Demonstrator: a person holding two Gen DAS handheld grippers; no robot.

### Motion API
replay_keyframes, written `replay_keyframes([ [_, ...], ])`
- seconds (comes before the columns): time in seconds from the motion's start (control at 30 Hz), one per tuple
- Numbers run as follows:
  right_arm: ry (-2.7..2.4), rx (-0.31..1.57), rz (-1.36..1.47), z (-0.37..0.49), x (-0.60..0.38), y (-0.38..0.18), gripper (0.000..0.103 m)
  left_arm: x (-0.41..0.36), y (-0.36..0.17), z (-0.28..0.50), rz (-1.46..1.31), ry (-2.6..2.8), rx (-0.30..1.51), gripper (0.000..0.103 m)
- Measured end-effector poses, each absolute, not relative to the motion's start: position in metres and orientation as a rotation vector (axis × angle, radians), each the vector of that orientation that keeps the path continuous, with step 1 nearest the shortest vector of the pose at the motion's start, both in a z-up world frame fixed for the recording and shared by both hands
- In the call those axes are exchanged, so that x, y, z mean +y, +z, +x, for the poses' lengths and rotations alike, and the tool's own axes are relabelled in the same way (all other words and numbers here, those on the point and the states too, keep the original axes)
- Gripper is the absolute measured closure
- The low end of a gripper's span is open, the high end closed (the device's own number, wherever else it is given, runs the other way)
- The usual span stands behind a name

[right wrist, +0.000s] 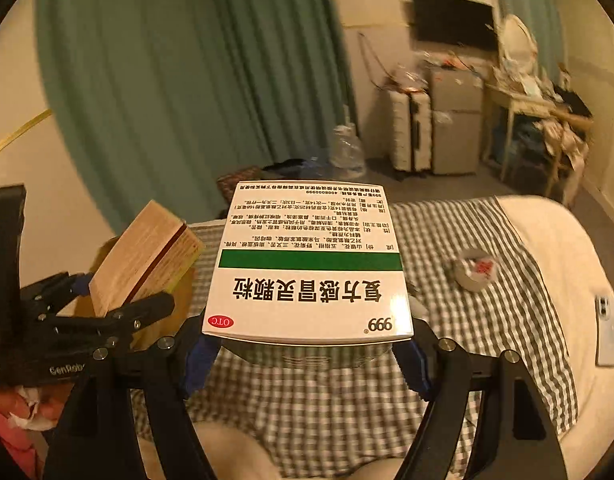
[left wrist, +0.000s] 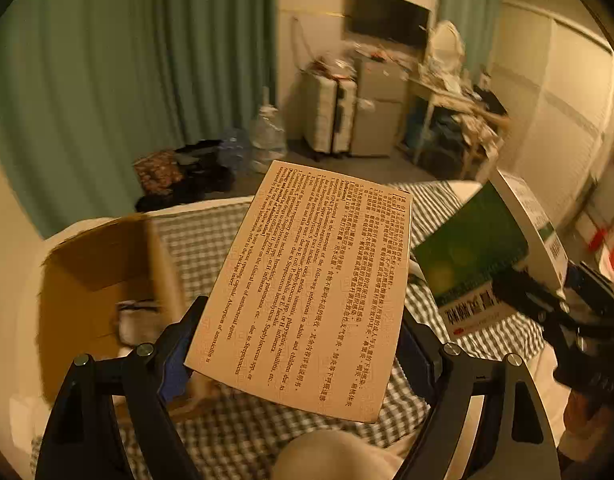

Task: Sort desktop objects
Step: 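Carry both to the cardboard box, release the card while the right drops the medicine box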

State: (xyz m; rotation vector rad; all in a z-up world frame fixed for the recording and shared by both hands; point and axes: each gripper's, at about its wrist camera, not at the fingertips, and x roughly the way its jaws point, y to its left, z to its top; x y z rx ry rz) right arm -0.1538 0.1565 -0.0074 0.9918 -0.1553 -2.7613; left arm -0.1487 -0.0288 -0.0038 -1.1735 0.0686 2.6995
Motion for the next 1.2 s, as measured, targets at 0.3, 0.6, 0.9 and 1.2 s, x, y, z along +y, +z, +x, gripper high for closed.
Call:
replay_keyframes([
  [0.3,-2.676,0.006,0.907,-0.138,0.066,0.018,0.028,-0.139,0.016,-0.126,-1.233,2.89,-0.062,0.016],
  [0.6,-2.541,0.082,0.906,-0.149,0.006,0.02,0.028,-0.211,-0.016,-0.134,-1.411,2.967,-0.139,0.016],
  [0.9,-2.481,0.085,0.943,-0.166,-0.026,0.003,0.028,-0.236,-0.042,-0.146,-1.47,3.004,-0.258,0.003],
  [1.2,-2.421,0.094,0.984,-0.192,-0.069,-0.011,0.026,-0.268,-0.058,-0.132,-1.551,3.038,-0.31,0.002],
])
